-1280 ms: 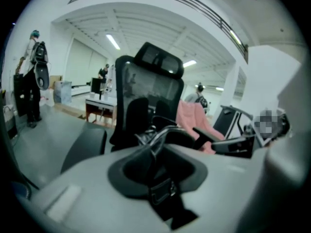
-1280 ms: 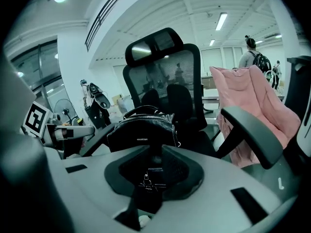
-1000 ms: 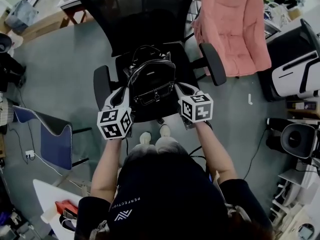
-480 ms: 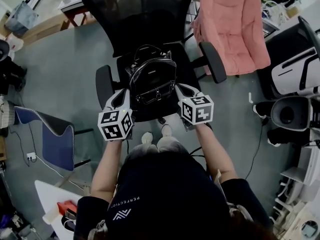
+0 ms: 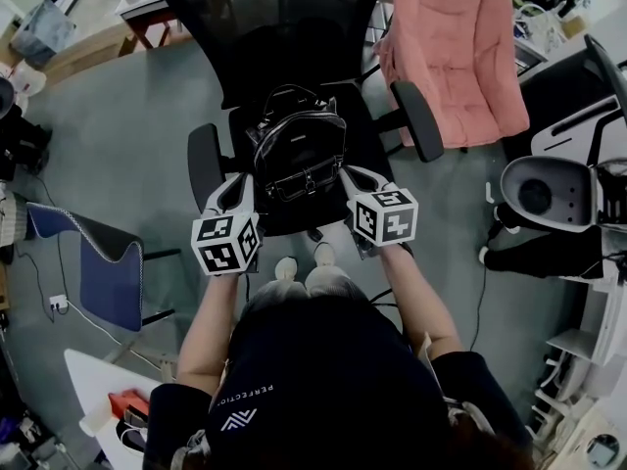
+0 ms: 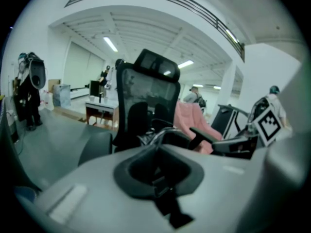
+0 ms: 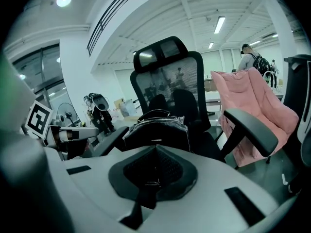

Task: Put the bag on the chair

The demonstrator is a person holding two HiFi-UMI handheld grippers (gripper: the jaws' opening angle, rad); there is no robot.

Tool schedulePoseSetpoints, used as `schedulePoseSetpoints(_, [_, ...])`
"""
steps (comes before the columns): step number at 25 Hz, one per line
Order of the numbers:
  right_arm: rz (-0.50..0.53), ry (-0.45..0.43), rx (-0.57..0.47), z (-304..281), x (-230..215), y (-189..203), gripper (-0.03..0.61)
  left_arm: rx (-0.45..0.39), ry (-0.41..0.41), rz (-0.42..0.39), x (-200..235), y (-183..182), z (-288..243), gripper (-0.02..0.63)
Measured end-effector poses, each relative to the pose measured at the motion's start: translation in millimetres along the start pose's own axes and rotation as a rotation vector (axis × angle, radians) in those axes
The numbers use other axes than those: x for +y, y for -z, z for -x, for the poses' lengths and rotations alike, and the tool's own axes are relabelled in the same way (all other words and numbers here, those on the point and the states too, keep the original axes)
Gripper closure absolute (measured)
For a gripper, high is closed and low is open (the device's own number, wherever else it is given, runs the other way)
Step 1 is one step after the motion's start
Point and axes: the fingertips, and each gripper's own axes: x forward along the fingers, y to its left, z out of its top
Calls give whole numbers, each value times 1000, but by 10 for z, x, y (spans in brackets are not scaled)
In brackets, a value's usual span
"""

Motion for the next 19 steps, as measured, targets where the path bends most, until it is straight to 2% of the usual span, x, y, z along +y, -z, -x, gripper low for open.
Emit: schedulePoseSetpoints(19, [19, -46, 27, 55, 36, -42, 580, -9, -13, 26, -109, -47, 26, 595])
